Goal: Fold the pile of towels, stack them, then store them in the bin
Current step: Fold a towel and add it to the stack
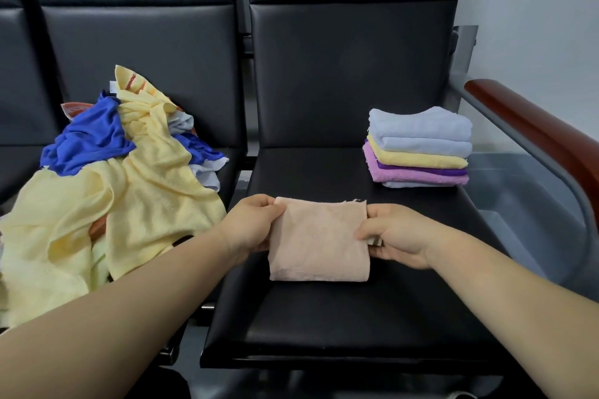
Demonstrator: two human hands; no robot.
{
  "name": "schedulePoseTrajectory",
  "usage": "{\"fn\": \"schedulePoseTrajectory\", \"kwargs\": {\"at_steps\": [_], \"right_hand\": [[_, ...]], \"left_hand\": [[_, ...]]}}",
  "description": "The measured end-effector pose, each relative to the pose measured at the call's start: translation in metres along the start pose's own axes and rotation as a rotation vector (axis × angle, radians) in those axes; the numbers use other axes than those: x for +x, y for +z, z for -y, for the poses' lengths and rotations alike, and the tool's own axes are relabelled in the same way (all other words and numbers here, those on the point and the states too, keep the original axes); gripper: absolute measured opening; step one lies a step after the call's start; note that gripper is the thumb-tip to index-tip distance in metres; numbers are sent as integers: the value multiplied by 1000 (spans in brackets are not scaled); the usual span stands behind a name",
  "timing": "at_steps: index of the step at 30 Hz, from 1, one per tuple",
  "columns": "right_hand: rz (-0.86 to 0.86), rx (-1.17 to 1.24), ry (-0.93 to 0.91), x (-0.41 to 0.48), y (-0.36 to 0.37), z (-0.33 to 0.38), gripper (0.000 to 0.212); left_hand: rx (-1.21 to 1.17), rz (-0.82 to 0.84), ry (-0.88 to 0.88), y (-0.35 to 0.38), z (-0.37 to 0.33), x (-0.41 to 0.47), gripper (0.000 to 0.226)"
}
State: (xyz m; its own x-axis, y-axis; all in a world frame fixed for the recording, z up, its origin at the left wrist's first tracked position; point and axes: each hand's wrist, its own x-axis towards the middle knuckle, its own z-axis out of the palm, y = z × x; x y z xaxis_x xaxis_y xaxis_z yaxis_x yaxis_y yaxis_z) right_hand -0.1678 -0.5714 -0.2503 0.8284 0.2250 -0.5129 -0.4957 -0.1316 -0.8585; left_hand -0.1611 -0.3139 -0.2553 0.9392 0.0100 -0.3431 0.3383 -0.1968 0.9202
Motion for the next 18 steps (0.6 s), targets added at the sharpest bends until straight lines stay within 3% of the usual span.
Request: {"fn": "schedulePoseTrajectory", "kwargs": {"at_steps": [3,6,11,14,18], "right_hand": [[-90,-25,-63,9,5,-1,37],[-171,-83,-83,19,7,-4,40],[-359,-367,-106,31,7,-10,34],[-420,-589,-159,34,10,-10,20],[-416,-654,-226,34,12,-9,10]], "left_hand": [[10,4,24,1,-1,5,15],[68,66,75,-4,1,7,52],[534,34,259,-9,9,12,24],[617,2,251,-8,13,15,25],[655,-46,224,-7,15,21,20]]}}
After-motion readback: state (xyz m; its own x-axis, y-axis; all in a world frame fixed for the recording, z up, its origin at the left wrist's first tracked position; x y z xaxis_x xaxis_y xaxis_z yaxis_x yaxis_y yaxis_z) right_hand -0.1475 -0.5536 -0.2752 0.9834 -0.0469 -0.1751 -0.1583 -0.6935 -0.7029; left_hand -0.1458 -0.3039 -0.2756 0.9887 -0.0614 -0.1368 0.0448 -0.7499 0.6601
